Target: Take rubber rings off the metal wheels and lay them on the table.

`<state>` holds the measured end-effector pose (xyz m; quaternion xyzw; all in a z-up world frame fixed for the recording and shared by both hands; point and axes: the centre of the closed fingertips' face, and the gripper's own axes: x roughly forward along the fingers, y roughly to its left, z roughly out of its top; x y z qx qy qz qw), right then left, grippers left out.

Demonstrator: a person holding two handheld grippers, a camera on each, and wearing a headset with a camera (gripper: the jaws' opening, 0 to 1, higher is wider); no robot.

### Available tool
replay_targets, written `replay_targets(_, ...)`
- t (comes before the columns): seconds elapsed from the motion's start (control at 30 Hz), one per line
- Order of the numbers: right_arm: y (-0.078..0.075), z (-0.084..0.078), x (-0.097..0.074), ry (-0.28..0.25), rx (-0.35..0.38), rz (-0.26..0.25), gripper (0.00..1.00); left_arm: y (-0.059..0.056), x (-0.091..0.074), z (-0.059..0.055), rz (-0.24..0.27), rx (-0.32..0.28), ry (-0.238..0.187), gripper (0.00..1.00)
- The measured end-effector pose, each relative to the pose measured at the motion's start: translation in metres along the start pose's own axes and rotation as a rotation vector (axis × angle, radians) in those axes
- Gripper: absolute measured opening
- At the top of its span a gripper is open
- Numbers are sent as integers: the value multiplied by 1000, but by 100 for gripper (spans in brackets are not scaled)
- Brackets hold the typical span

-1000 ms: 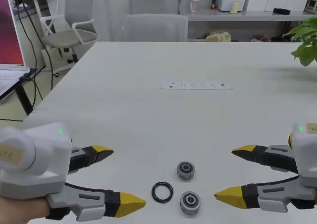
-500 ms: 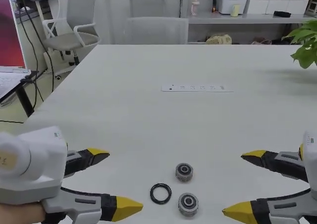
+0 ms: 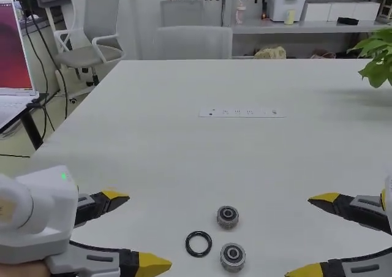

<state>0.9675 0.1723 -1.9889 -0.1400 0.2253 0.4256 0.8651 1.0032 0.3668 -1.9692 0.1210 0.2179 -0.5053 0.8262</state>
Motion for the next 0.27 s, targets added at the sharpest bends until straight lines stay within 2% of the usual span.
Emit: replay_targets(0.27,-1,-2,-1,10,-6,-4,84,1,0,2,-1,-7,-4,81)
